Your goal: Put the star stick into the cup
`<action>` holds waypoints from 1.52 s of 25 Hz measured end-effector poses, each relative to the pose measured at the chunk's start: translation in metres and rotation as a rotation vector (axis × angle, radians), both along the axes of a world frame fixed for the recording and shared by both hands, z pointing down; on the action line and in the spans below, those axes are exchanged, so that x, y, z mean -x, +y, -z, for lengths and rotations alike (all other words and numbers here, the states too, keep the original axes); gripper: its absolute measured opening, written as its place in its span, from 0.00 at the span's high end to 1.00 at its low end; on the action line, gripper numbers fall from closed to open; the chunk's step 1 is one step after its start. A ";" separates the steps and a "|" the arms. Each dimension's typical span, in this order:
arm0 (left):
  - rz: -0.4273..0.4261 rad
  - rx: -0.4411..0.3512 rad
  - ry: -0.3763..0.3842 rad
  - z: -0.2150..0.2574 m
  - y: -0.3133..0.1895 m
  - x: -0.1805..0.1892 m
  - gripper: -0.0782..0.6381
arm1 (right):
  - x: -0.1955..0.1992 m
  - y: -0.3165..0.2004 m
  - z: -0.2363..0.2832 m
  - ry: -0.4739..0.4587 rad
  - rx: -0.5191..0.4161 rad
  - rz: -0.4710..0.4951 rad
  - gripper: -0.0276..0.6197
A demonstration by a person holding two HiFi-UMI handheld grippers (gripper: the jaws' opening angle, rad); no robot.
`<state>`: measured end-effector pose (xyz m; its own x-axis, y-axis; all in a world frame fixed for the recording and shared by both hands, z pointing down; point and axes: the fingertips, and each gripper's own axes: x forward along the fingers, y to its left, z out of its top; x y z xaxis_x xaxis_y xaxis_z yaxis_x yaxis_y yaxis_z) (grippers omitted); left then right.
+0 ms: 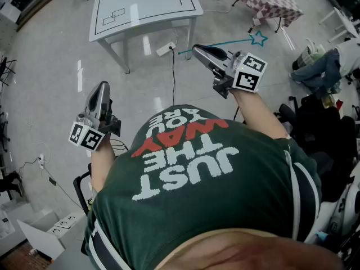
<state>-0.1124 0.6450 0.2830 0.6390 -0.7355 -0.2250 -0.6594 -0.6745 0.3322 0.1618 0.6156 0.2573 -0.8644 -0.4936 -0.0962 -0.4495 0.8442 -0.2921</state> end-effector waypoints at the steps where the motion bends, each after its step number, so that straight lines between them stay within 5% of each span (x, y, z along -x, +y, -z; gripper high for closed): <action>1: -0.003 0.000 -0.001 0.000 0.001 -0.001 0.88 | -0.001 0.001 0.000 0.000 0.000 -0.002 0.89; 18: -0.012 0.006 0.000 -0.001 0.001 -0.042 0.88 | -0.035 -0.001 0.003 -0.005 0.002 0.006 0.89; 33: -0.006 0.041 -0.039 0.003 -0.016 -0.139 0.88 | -0.123 -0.020 -0.003 -0.015 -0.013 0.054 0.89; 38: -0.006 0.059 -0.047 -0.006 -0.033 -0.140 0.88 | -0.125 -0.039 -0.013 -0.021 -0.002 0.059 0.89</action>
